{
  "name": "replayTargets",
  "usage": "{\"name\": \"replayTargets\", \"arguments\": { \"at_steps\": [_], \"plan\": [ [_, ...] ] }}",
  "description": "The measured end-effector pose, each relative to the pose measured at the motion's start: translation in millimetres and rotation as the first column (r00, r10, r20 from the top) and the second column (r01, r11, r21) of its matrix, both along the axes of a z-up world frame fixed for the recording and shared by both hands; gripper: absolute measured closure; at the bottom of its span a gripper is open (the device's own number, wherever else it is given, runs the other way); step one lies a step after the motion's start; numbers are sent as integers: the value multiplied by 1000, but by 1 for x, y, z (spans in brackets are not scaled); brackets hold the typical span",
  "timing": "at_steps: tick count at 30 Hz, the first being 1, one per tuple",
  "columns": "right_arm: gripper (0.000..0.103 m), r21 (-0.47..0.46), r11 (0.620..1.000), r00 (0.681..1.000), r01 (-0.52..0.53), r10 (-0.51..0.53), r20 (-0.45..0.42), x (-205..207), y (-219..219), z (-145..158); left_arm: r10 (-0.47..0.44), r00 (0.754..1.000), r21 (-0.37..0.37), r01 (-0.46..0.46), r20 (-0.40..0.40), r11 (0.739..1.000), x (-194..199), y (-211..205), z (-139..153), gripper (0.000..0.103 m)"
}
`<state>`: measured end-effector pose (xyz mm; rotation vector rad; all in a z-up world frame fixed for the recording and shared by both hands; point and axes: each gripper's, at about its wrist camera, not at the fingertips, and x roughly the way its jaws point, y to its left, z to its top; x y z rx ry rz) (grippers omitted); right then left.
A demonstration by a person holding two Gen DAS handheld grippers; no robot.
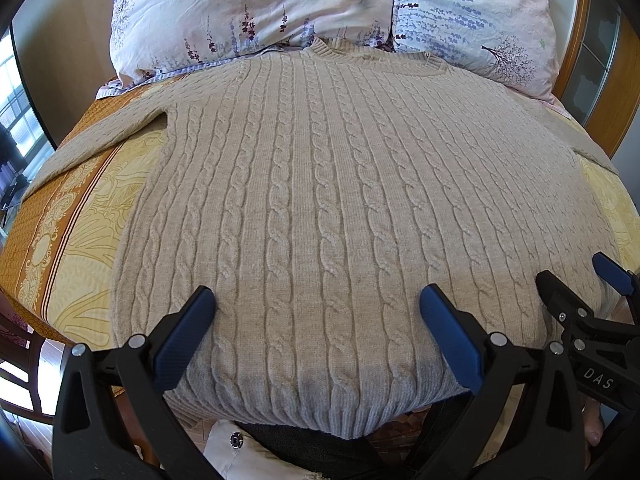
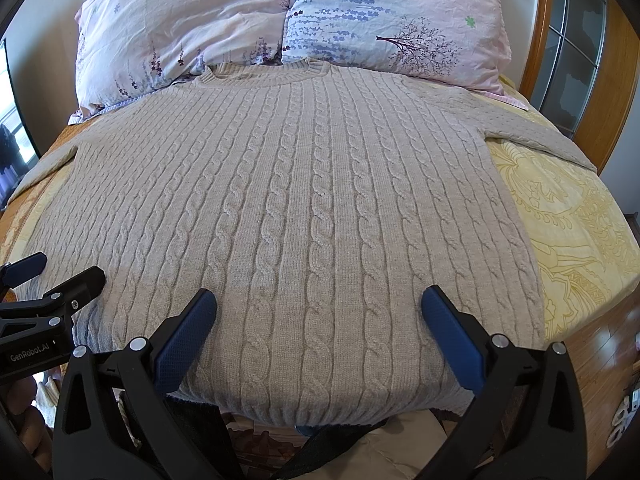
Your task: Fold small clothes
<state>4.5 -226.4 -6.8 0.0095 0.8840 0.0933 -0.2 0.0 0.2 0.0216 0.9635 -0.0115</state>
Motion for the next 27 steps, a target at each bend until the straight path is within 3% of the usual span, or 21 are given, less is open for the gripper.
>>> {"name": "replayTargets", "arguments": {
  "at_steps": [9,15,18,24,27],
  "plan": [
    [1,2,999,999,-40,40,18,1,6,2,-17,999,2,17,-34,1000,5,0,-1,2],
    [1,32,993,988,-115,111,105,1,1,-4,-36,998,6,36,-54,999,9,0,2,2],
    [1,36,990,984,-133,128,126,5,-3,-1,-56,998,20,57,-28,998,11,0,3,2],
    [1,211,977,984,25,-61,166,47,-82,33,-87,996,32,86,24,996,32,4,14,2],
    [7,350,926,974,139,-193,122,77,-139,42,-120,993,18,119,12,993,48,5,18,2]
  ]
}}
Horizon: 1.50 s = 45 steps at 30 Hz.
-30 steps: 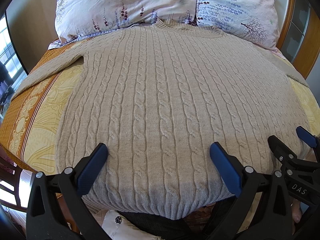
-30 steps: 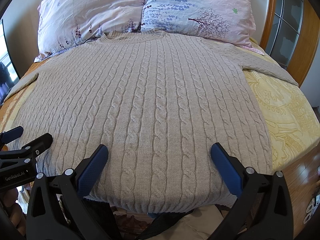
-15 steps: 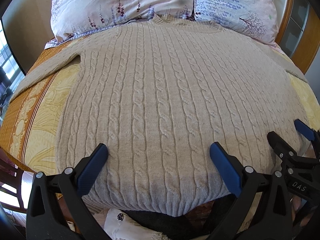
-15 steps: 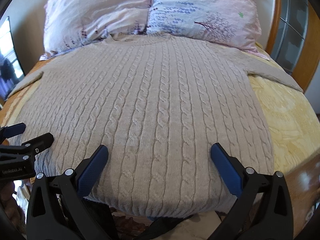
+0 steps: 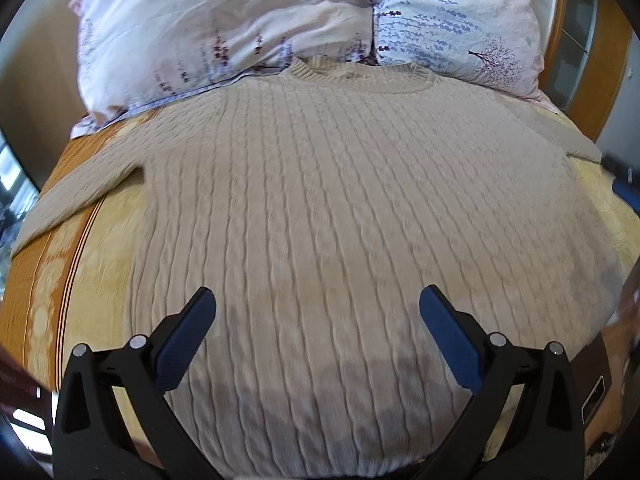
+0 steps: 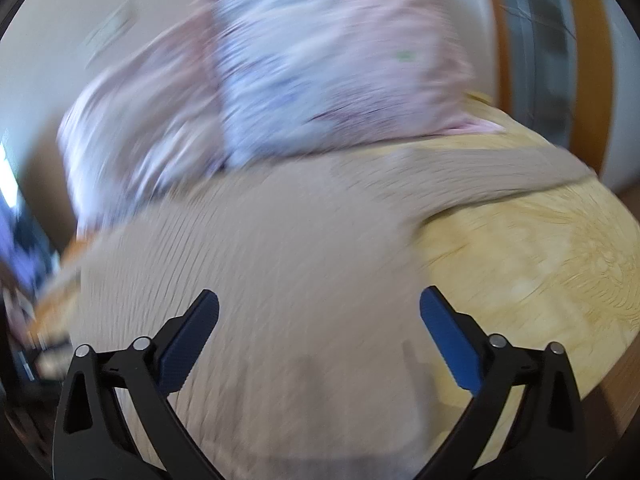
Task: Fold small clothes
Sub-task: 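Move the right tool to a sweater sleeve and close on its cuff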
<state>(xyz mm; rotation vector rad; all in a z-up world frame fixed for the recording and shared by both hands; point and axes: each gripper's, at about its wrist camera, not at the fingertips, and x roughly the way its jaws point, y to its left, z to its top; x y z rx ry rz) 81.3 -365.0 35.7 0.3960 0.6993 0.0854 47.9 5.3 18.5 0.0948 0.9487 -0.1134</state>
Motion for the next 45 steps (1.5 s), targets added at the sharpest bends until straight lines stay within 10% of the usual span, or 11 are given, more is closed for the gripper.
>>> {"name": "replayTargets", "arguments": {
  "at_steps": [7,13,30,36,45],
  "plan": [
    [45,295,911,952,289,-241,-189,64,-120,-26,-48,999,-27,48,22,998,39,3,15,2],
    [54,363,824,892,435,-341,-296,86,-167,-56,-39,999,-198,43,22,979,73,19,19,2],
    [80,357,750,829,557,-471,-301,104,-205,-73,17,1000,-174,-14,18,985,121,30,8,2],
    [92,283,796,843,534,-481,-239,107,-197,-59,40,999,-236,-38,6,971,125,41,5,2],
    [93,288,940,980,182,-199,30,112,-91,23,107,994,-418,-92,12,904,127,65,9,2]
  ]
}}
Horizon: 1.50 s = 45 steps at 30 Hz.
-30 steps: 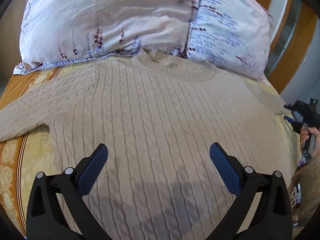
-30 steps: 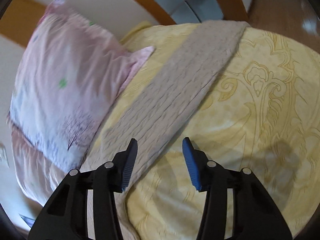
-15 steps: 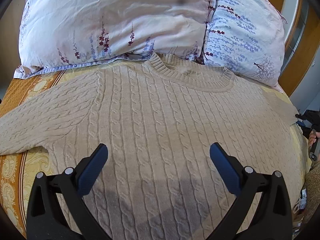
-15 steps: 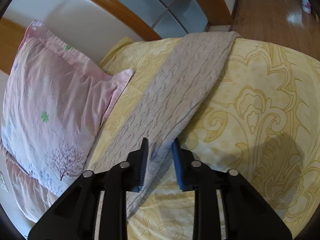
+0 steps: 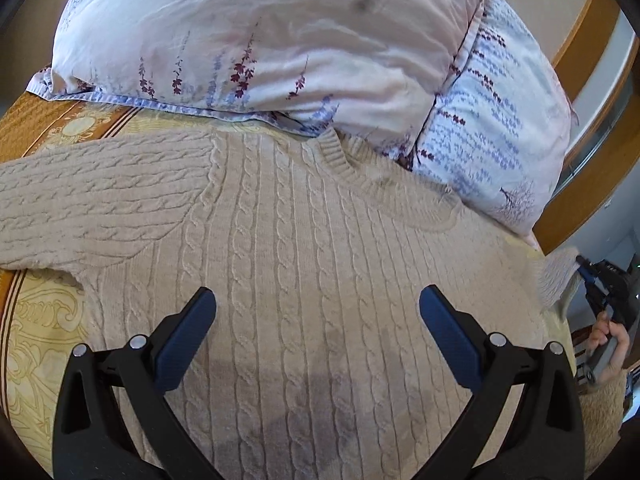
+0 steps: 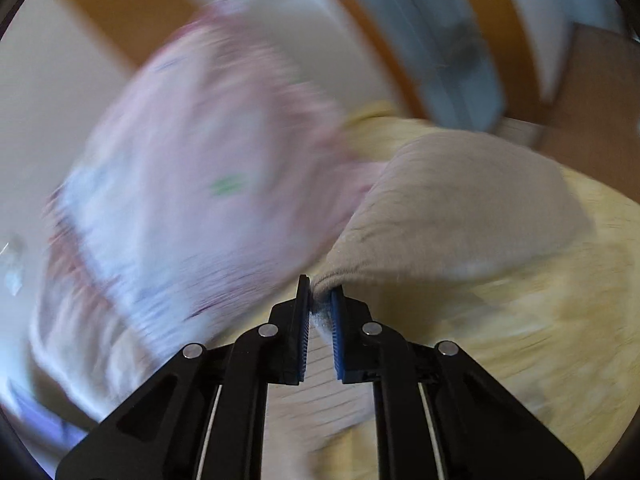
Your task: Fold small clothes
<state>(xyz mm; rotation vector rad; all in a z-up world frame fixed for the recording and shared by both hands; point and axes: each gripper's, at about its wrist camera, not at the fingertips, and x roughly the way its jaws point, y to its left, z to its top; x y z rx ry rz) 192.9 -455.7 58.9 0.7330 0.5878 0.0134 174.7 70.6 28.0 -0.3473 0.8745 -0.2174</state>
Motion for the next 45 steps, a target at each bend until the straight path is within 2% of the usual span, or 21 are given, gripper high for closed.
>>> {"name": "replayTargets", "arguments": {
  "at_steps": [3,5,10,12,13,14,16,19,22,25,28,30,33,35,36,37,38,39,41,43,45],
  "plan": [
    [93,3,978,978,-207,207,27,4,71,2,-3,1000,-5,3,21,1000,-2,-1,2,2],
    [93,9,946,946,-324,324,-11,9,115,-13,-8,999,-3,8,31,1000,-3,-3,2,2],
    [92,84,900,883,-427,435,-176,18,166,-70,-38,999,-32,38,17,999,-5,-4,-1,2],
    [90,137,902,886,-410,430,-176,17,162,-75,-47,999,-39,48,20,998,-7,-3,1,2],
    [84,161,902,889,-400,424,-170,18,157,-74,-53,998,-41,54,27,998,-9,-3,2,2],
    [70,183,906,896,-382,411,-166,17,151,-73,-57,998,-41,58,33,997,-9,-2,3,2],
    [56,208,929,927,-306,341,-156,11,130,-71,-60,997,-44,62,44,997,-10,-1,5,2],
    [56,232,955,959,-183,226,-171,2,103,-71,-56,997,-67,60,48,996,-9,4,5,2],
    [61,197,977,972,-76,116,-202,3,88,-73,-50,998,-112,56,49,992,-8,11,5,2],
    [86,39,999,979,-2,10,-204,5,87,-59,-39,998,-144,45,44,988,-8,20,5,2],
    [93,-79,996,990,-32,21,-142,11,110,-32,-32,999,-184,39,43,982,-9,30,6,2],
    [94,-114,987,991,-117,109,-75,13,141,-12,-21,998,-218,32,52,975,-11,37,7,2],
    [94,-172,941,956,-291,291,-22,17,212,9,-8,998,-265,25,65,964,-13,45,10,2],
    [92,-184,873,892,-452,447,-72,23,260,5,-1,998,-298,19,61,954,-13,48,10,2],
    [88,-171,823,840,-542,526,-132,25,288,-6,3,999,-310,14,53,951,-12,48,8,2],
    [74,-155,787,801,-597,573,-175,24,304,-16,5,999,-321,10,43,947,-10,49,7,2],
    [63,-143,762,772,-631,600,-209,22,316,-25,3,1000,-335,7,31,942,-9,49,5,3],
    [62,-130,754,760,-644,610,-224,17,321,-34,0,1000,-349,6,16,937,-8,49,3,3],
    [62,-51,768,757,-638,614,-223,7,306,-46,-7,1000,-377,3,-9,926,-6,48,-1,6],
    [61,39,804,780,-594,586,-220,1,280,-54,-12,999,-391,-3,-37,920,-2,44,-5,10],
    [61,151,847,820,-510,532,-210,-6,239,-61,-21,997,-410,-10,-71,912,4,40,-10,16]
  ]
}}
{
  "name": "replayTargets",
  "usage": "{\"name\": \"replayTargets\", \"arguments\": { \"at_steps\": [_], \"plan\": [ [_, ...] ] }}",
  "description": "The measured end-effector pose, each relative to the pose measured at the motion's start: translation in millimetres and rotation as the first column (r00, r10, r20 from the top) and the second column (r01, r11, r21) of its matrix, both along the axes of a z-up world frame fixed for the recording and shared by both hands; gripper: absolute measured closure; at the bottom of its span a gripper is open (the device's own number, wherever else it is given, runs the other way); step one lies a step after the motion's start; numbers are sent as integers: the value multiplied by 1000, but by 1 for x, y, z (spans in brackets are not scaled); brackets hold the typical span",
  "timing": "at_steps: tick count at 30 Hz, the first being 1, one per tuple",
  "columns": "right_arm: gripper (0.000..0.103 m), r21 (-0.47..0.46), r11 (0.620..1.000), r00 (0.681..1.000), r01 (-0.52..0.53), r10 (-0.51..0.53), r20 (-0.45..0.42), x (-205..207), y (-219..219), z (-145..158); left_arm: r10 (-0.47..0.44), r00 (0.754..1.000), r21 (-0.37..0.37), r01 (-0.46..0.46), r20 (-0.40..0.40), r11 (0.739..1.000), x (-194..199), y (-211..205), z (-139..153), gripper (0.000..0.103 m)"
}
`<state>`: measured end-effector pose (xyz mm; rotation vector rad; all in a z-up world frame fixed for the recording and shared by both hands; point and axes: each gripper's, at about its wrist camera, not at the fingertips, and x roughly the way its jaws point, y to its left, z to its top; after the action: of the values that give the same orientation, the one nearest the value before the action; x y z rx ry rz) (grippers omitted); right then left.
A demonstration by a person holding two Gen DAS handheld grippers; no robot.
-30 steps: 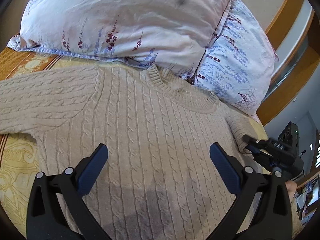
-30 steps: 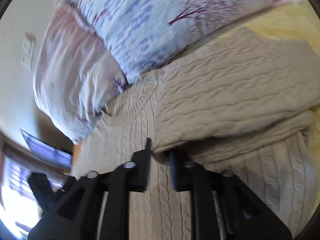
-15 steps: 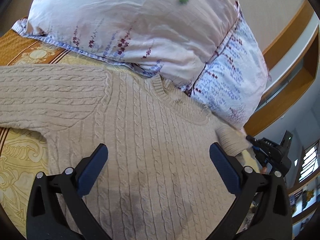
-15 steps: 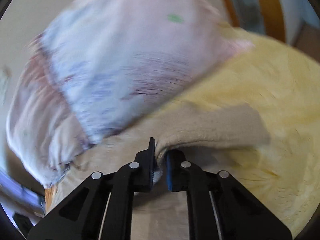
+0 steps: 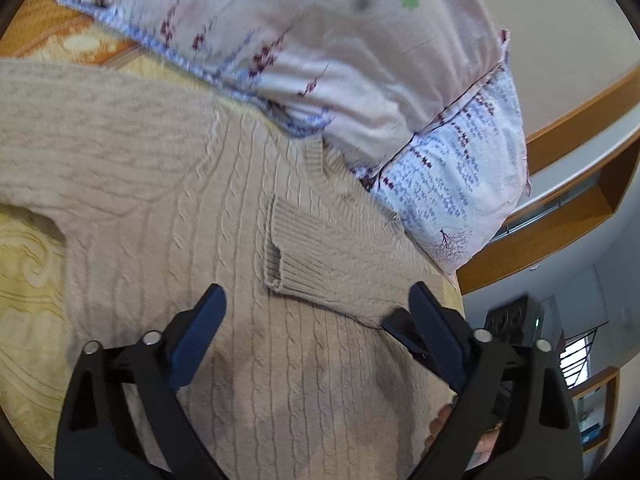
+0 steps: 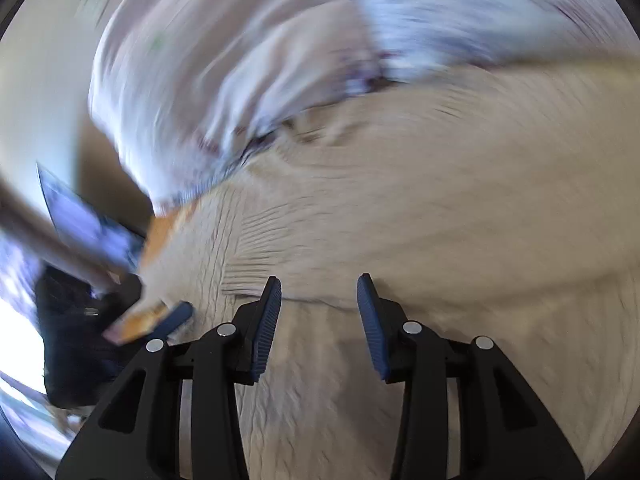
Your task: Fold small clothes
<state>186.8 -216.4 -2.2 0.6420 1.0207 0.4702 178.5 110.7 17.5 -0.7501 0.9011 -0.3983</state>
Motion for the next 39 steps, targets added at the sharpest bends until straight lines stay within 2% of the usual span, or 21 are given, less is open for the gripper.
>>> {"name": "replayTargets", "arguments": {
  "at_steps": [2,4,8,10,13,14,18,19,20,23,26,27,29,32,34,36,38,39],
  "plan": [
    [61,40,993,993,112,-111,-34,-8,-35,-4,-7,999,-33,5,-51,999,7,-5,-8,26],
    [62,107,965,970,239,-232,-73,-18,-74,-11,-10,996,-55,5,-87,998,11,-10,-14,29],
    [63,174,884,899,434,-413,-146,-25,-139,-29,-11,993,-47,5,-118,999,18,-20,-20,41],
    [65,214,853,879,476,-450,-158,-25,-153,-33,-15,992,-53,8,-129,999,23,-25,-23,49],
    [66,212,815,842,540,-524,-128,-27,-167,-31,-8,989,-45,1,-146,999,32,-29,-27,62],
    [70,208,805,831,556,-543,-119,-26,-171,-30,-5,989,-38,-1,-150,999,35,-30,-28,67],
    [85,182,794,814,580,-570,-109,-23,-180,-36,-1,989,2,1,-146,1000,49,-33,-28,81],
    [89,170,796,814,580,-572,-100,-25,-182,-35,-8,990,20,11,-138,1000,53,-35,-26,91],
    [92,155,799,814,581,-574,-87,-25,-179,-34,-18,992,44,24,-125,999,57,-37,-24,95],
    [93,136,803,814,580,-578,-54,-30,-170,-29,-26,998,134,33,-53,990,63,-38,-8,95],
    [94,120,818,825,562,-565,-16,-36,-160,-25,-10,999,204,2,42,979,63,-31,9,95],
    [94,115,822,828,557,-560,-12,-38,-159,-25,-6,999,227,-6,50,974,63,-31,10,95],
    [94,74,831,833,552,-554,4,-38,-151,-25,-5,999,271,-4,33,962,64,-30,6,95],
    [94,-19,829,829,559,-558,35,-38,-142,-25,-5,998,284,23,-63,959,65,-27,-12,93],
    [93,-55,825,827,563,-561,49,-39,-140,-23,2,998,278,15,-59,960,61,-23,-15,90],
    [89,-118,808,816,578,-572,79,-43,-138,-18,8,998,277,9,-59,961,53,-16,-10,76],
    [81,-189,767,789,614,-603,117,-51,-136,-12,20,999,252,-11,-36,968,37,-1,-1,56],
    [80,-198,753,779,627,-613,134,-54,-136,-10,29,999,248,-23,-19,968,29,7,4,52]
  ]
}}
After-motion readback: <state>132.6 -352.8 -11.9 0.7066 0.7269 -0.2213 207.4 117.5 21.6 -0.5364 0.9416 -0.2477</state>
